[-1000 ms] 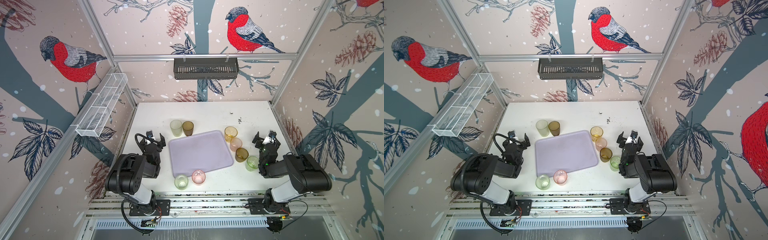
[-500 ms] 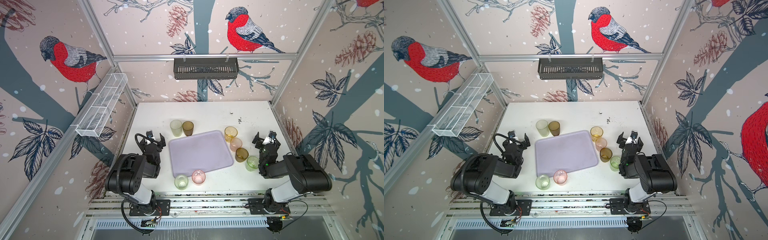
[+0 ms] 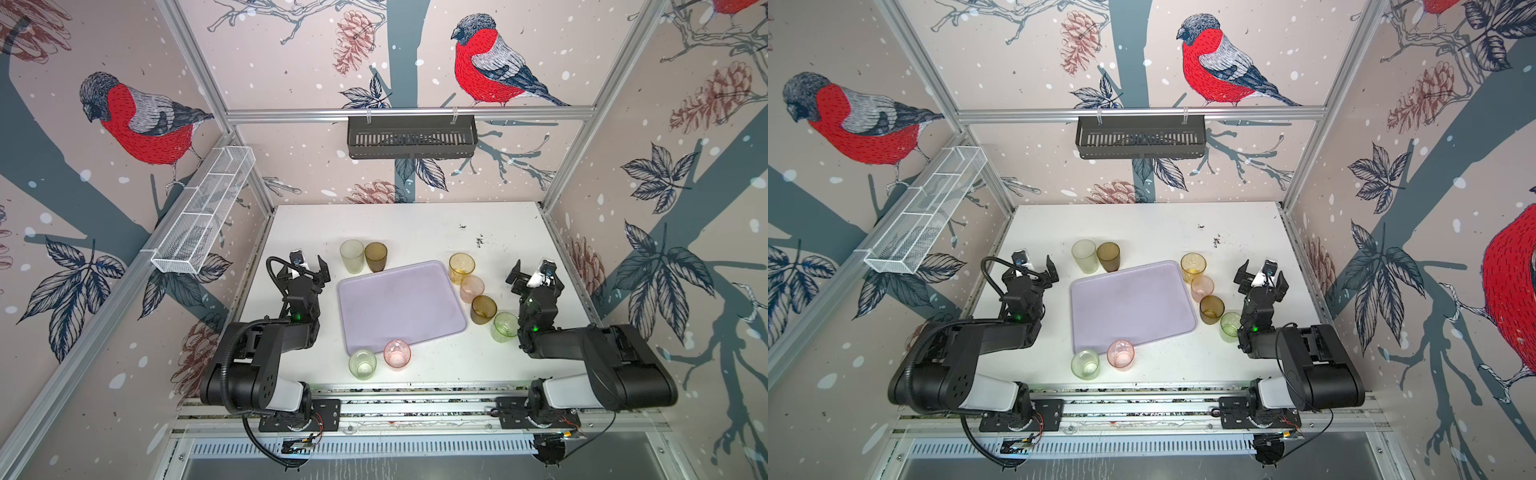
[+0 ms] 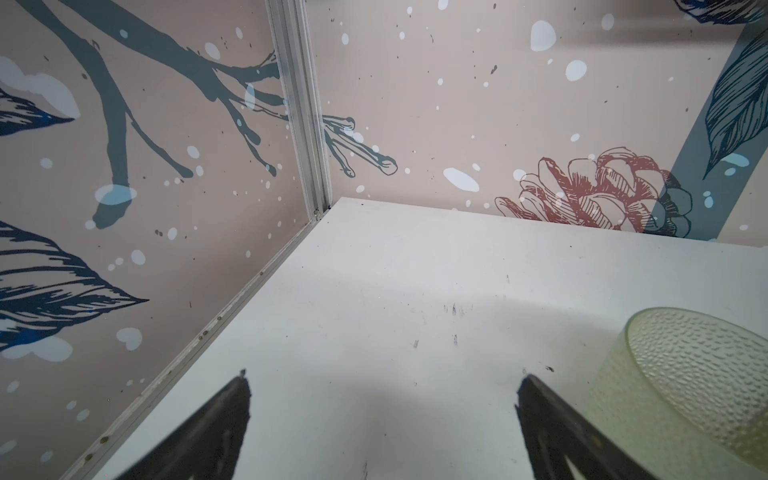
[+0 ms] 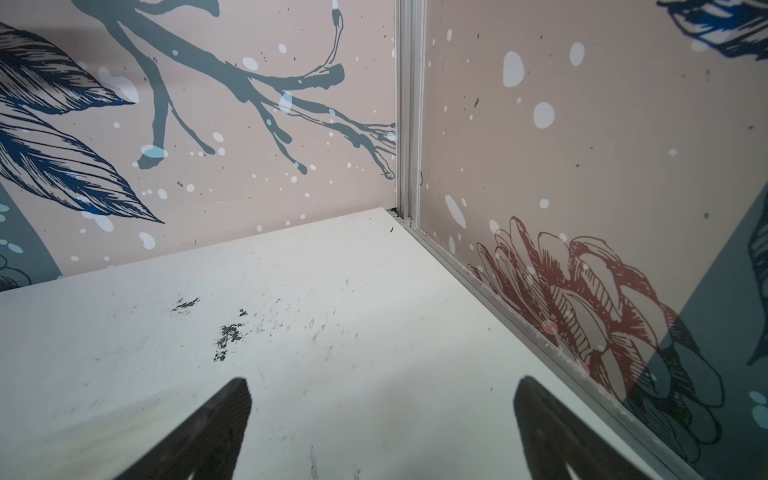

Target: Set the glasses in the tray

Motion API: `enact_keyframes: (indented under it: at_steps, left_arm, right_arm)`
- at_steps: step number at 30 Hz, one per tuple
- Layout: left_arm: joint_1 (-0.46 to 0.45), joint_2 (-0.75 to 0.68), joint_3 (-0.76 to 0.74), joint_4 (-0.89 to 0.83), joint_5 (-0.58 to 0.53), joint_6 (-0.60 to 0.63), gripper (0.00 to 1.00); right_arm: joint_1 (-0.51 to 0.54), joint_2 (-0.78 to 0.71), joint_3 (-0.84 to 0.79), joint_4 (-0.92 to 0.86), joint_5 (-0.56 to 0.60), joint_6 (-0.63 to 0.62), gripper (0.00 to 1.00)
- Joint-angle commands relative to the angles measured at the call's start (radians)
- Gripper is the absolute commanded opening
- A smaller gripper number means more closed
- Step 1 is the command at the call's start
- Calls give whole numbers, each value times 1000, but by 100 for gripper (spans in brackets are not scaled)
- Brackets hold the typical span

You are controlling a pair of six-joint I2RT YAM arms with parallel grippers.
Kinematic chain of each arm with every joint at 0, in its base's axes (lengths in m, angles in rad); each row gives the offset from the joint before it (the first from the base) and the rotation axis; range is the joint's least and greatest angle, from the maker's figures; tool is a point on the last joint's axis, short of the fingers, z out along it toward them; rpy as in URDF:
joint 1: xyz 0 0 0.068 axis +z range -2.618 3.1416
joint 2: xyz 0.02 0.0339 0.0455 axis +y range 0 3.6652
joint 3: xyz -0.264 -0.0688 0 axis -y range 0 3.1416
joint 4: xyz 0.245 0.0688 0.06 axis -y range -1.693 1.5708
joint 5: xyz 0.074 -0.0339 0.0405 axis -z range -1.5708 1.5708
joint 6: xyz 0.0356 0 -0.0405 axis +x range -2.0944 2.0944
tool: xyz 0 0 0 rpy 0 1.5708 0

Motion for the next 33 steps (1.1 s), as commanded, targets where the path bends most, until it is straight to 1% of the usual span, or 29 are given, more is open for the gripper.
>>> enact_keyframes:
  at_steps: [1, 3, 4, 7, 12, 16, 18, 20, 23, 26, 28, 30, 33]
  left_arm:
    - [-6, -73, 43, -226, -45, -26, 99]
    - [-8, -123, 87, -376, -86, -50, 99]
    - [-8, -149, 107, -454, -93, -65, 99]
    - [-8, -221, 152, -616, -90, -104, 99]
    - [-8, -321, 216, -845, 23, -145, 99]
    - [-17, -391, 250, -993, 41, -250, 99]
    - [-28, -407, 279, -1074, 60, -306, 99]
    - [-46, -408, 315, -1145, 103, -332, 99]
    - [-84, -402, 372, -1253, 112, -381, 99]
    - [-102, -391, 433, -1362, 151, -447, 99]
    - [-106, -378, 468, -1429, 192, -480, 99]
    - [-110, -369, 490, -1482, 218, -505, 99]
    - [-115, -345, 537, -1587, 234, -555, 99]
  right_arm:
    - [6, -68, -9, -69, 18, 6, 100]
    - [17, -137, -14, -123, 34, 11, 100]
    - [22, -174, -13, -151, 37, 10, 100]
    - [35, -276, -7, -254, 36, -9, 100]
    - [42, -401, 37, -449, 49, -34, 100]
    - [66, -470, 92, -616, 45, -62, 100]
    - [98, -510, 121, -694, 95, -60, 100]
    - [143, -562, 150, -766, 159, -50, 100]
    - [196, -640, 182, -848, 215, -51, 100]
    - [255, -708, 225, -947, 328, -11, 100]
    - [287, -738, 281, -1060, 422, 69, 100]
    - [300, -748, 340, -1194, 443, 141, 100]
    - [312, -739, 439, -1361, 431, 221, 100]
